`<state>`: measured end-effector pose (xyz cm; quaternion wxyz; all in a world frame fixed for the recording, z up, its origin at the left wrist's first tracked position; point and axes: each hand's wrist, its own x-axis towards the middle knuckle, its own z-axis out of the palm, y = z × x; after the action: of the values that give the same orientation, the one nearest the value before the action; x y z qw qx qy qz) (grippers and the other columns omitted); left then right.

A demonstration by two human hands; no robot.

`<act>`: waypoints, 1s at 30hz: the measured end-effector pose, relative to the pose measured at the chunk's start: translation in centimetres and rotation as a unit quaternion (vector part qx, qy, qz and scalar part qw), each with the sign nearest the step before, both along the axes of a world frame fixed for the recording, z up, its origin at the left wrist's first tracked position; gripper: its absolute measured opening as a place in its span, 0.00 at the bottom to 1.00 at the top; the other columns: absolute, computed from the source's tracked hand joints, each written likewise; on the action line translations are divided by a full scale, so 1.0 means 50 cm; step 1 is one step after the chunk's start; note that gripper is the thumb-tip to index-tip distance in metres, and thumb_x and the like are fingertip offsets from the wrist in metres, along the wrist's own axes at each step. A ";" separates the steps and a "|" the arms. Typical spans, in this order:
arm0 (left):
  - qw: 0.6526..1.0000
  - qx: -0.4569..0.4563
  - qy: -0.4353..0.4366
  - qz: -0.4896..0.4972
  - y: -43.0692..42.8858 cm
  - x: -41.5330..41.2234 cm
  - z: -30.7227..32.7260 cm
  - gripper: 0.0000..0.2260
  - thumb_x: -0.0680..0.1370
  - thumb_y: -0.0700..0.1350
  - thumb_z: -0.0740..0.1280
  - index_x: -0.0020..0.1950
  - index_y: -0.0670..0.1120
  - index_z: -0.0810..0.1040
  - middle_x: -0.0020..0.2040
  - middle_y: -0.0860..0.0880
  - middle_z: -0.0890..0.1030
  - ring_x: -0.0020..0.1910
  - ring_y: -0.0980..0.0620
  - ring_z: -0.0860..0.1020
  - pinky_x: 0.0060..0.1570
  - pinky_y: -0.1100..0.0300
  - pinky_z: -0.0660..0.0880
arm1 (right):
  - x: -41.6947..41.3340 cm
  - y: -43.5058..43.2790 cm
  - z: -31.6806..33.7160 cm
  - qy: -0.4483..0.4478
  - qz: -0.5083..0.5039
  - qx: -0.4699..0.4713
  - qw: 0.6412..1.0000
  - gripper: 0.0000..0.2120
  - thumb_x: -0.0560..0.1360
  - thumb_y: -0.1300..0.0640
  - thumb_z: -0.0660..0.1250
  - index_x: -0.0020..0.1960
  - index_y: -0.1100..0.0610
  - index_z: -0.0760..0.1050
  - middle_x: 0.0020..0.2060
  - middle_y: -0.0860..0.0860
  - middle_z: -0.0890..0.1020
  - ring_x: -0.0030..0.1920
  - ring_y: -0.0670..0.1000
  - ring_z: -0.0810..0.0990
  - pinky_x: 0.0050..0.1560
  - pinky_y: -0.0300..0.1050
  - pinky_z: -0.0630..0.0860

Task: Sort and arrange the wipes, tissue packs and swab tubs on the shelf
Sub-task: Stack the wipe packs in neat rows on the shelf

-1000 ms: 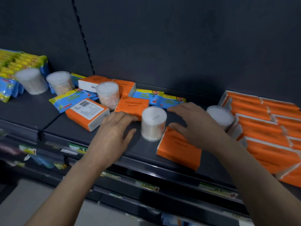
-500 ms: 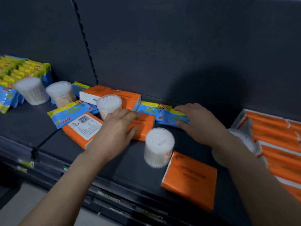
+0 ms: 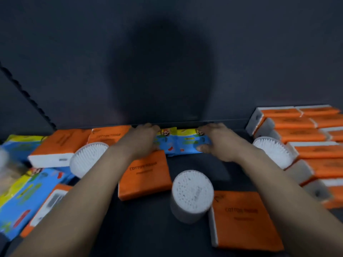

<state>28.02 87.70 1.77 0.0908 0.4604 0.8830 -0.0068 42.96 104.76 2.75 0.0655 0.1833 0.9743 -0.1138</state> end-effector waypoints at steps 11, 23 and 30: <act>0.996 -0.081 -0.031 -0.007 0.028 -0.029 0.001 0.24 0.72 0.49 0.69 0.66 0.44 0.69 0.61 0.44 0.66 0.61 0.45 0.67 0.61 0.49 0.68 | -0.042 0.021 -0.019 -0.094 -0.027 -0.022 0.995 0.38 0.71 0.39 0.67 0.74 0.51 0.57 0.67 0.53 0.62 0.68 0.57 0.61 0.66 0.52 0.62; 0.981 0.164 -0.075 0.074 -0.020 0.035 0.047 0.16 0.68 0.38 0.74 0.50 0.46 0.70 0.40 0.49 0.75 0.41 0.47 0.73 0.38 0.57 0.63 | -0.050 0.033 -0.028 -0.066 0.003 -0.026 0.997 0.35 0.66 0.42 0.73 0.65 0.57 0.64 0.61 0.57 0.67 0.64 0.59 0.66 0.61 0.51 0.66; 0.923 0.361 -0.067 0.115 -0.083 0.102 0.121 0.14 0.66 0.39 0.76 0.48 0.48 0.78 0.44 0.50 0.79 0.42 0.52 0.76 0.45 0.58 0.72 | -0.040 0.033 0.008 0.044 0.040 -0.050 0.997 0.19 0.71 0.53 0.71 0.58 0.58 0.71 0.54 0.58 0.73 0.55 0.58 0.74 0.51 0.45 0.69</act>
<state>33.13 83.56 7.81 -0.0225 0.3563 0.8643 0.3543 40.98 106.39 3.15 0.0362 0.1353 0.9758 -0.1680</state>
